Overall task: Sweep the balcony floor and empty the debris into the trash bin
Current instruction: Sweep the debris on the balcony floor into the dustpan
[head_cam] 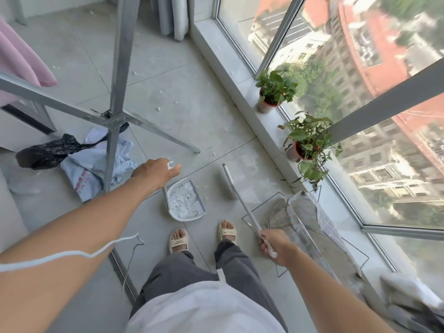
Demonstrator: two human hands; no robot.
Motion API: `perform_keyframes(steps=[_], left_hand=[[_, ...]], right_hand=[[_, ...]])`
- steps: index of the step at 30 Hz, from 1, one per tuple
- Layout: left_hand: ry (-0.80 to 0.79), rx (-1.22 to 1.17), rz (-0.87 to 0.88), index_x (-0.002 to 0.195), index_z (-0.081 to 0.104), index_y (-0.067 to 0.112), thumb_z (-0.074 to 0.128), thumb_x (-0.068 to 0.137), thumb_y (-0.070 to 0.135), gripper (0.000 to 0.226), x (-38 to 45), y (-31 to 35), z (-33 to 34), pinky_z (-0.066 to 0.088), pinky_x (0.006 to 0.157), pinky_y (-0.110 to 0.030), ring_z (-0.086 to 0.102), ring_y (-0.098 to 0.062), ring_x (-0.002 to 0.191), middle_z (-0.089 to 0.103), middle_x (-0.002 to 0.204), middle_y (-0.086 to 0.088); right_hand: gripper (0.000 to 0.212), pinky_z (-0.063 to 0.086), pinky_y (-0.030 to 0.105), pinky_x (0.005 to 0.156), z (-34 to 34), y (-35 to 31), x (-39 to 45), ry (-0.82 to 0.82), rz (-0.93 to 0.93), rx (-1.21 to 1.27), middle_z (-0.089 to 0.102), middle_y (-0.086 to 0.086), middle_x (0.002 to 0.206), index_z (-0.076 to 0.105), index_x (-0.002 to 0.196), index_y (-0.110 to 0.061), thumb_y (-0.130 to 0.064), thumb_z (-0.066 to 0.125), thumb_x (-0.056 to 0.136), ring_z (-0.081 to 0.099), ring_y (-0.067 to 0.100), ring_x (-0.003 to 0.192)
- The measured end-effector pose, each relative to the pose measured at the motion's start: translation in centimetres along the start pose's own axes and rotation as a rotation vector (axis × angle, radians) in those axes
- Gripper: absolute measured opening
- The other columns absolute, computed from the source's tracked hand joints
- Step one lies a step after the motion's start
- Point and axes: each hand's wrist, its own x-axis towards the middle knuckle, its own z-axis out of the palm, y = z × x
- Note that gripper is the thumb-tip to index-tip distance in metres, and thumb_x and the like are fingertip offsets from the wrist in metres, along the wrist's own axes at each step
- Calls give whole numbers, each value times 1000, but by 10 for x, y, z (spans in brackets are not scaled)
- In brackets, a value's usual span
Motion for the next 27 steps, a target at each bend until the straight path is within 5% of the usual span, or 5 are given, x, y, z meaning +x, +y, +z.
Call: perform_keyframes(steps=[6,12,18,23,27], left_hand=[[3,-15,55,141,51,24,39,95,59,59,-11,4,-1,43,91,-37,55,-32,120,58,136,-7],[-10,-15,52,139,51,22,35,94,61,61,-14,13,5,43,92,-39,54,-34,119,57,135,-11],[17,8,70,138,52,22,33,94,62,63,-12,13,7,46,88,-38,57,-34,115,60,131,-11],[27,20,54,139,52,25,33,92,63,63,-11,18,10,45,88,-38,57,-35,115,60,131,-11],[49,19,31,139,52,27,34,92,64,62,-11,20,12,44,86,-38,56,-34,116,60,132,-9]], right_hand=[[9,32,16,37,65,22,-14,-72,48,-30,48,10,54,58,85,1,1,49,86,42,14,33],[14,31,15,33,24,24,-30,-253,64,70,50,8,59,63,80,-1,-8,57,90,39,10,38],[16,33,14,30,1,25,-33,-231,54,246,49,9,56,58,83,-1,-6,50,96,40,10,34],[18,35,16,35,26,34,-19,-105,60,84,52,10,58,63,94,6,-4,49,91,43,12,38],[14,35,16,33,23,34,-11,-192,124,89,50,10,61,57,96,3,-4,47,89,42,11,38]])
